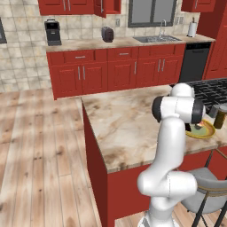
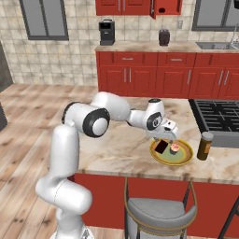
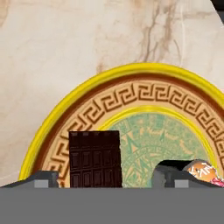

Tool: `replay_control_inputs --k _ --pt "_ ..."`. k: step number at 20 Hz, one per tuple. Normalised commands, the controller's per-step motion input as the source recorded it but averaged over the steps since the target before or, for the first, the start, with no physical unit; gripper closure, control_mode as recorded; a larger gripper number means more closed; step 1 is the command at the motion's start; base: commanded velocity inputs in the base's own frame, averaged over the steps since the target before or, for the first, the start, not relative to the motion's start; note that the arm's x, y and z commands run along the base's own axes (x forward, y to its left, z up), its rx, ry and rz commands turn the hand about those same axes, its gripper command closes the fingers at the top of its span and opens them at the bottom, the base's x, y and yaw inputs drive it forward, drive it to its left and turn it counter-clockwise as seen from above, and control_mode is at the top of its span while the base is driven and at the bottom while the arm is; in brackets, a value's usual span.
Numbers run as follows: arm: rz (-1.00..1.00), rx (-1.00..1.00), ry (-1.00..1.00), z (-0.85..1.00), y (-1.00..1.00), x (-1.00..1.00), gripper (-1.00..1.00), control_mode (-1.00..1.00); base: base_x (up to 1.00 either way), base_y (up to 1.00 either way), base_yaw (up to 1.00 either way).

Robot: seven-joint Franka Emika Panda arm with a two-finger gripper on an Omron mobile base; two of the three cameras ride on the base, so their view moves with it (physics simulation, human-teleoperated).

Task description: Take the cinnamon bottle from the cabinet and place it on the dining table, next to the plate with the cupcake. Then take the chocolate from the dining counter and place it on the cupcake plate.

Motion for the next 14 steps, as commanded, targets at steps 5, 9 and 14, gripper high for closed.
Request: replay_control_inputs --k 5,9,14 --pt "-0.01 0.00 -0.01 0.36 0.03 -0.13 -1.00 -1.00 0.00 0.00 0.00" --pt "0.00 0.00 -0.03 0.29 0.18 -0.33 -1.00 -1.00 0.00 0.00 0.00" --pt "-0.01 0.06 -0.05 0.06 0.24 -0.66 -1.00 -1.00 0.00 0.00 0.00"
